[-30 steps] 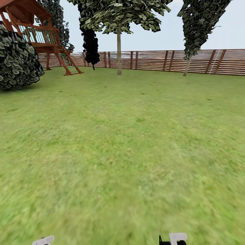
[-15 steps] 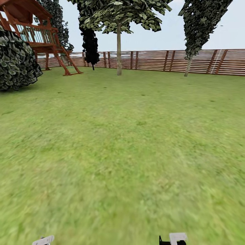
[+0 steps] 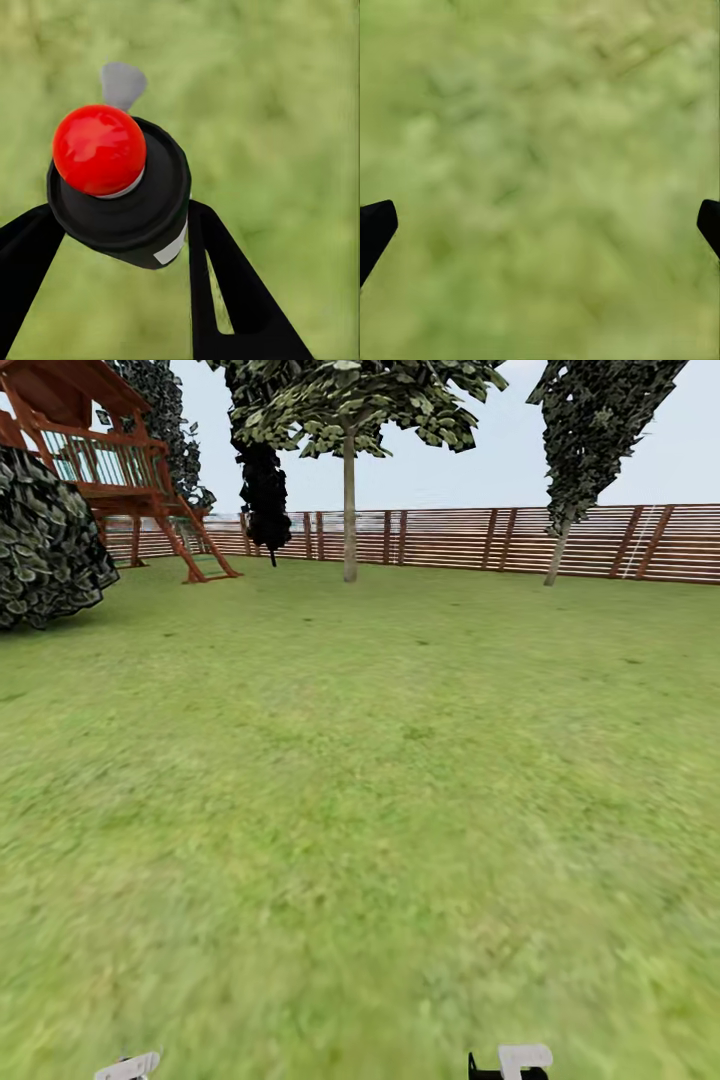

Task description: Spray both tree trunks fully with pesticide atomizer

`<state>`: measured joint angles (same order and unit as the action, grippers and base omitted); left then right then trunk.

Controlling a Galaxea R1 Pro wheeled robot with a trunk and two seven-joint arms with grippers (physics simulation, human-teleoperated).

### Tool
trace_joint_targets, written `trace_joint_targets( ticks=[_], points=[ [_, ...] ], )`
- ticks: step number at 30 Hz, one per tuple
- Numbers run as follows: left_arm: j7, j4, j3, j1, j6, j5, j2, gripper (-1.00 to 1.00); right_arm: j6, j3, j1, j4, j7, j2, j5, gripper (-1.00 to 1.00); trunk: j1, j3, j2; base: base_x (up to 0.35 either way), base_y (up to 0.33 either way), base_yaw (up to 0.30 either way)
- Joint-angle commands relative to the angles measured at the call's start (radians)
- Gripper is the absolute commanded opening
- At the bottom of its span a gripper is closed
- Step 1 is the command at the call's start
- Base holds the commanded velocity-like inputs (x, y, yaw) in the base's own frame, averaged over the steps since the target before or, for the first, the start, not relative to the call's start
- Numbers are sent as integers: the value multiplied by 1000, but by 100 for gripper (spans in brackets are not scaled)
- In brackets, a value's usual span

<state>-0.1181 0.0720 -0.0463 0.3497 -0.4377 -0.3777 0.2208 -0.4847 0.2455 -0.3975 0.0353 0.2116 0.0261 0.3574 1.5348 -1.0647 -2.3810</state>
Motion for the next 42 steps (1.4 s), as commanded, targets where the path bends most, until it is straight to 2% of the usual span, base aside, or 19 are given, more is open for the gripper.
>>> trace_joint_targets(
  ticks=[1, 42],
  points=[
    [0, 0, 0, 0, 0, 0, 0, -100, 0, 0, 0, 0, 0, 0, 0, 100, 0, 0, 0, 339, 0, 0],
    [-1, 0, 0, 0, 0, -1, 2, -100, 1, -2, 0, -2, -4, 2, 1, 100, 0, 0, 0, 339, 0, 0]
  ],
)
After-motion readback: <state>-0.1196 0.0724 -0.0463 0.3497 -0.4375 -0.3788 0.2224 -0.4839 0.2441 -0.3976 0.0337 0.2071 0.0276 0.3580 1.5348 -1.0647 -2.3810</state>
